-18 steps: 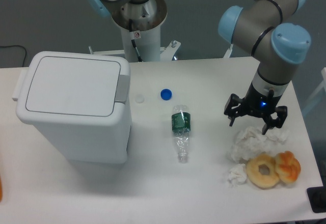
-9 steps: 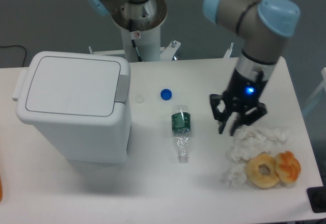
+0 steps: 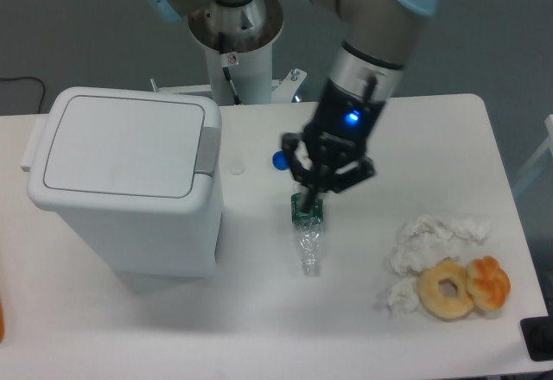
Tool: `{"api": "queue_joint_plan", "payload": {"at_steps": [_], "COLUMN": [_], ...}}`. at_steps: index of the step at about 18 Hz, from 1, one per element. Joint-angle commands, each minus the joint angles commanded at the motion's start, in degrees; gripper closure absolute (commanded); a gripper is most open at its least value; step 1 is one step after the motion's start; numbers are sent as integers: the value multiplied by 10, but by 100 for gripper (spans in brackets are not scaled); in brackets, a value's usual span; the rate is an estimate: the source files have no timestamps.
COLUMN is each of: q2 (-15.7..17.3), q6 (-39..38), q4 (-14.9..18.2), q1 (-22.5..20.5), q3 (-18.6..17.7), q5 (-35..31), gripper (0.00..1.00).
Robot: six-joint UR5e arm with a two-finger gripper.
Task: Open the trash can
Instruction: 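Move the gripper over the bottle to the trash can lid's edge, then press the gripper fingers down on the lid's push button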
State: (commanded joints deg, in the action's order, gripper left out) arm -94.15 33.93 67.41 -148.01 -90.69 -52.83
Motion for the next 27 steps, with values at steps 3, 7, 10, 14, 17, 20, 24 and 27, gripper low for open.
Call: {"api": "queue_joint_plan", "payload": {"at_steps": [3,7,10,14,17,20,24,27], "q2": [32,49,48,48,47,48,48,47], "q6": [-3,-29,-35,-35,-34,-34,-33,-33], "q4": [2,18,18,18,18,18,17,17], "q1": [0,7,24,27,27,27,32,33], "q3": [-34,-44,-50,-58,-59,-64,-71,-72], "q5": [4,5,4,4,4,3,1,0], "gripper": [92,88,88,88,88,88,88,88]}}
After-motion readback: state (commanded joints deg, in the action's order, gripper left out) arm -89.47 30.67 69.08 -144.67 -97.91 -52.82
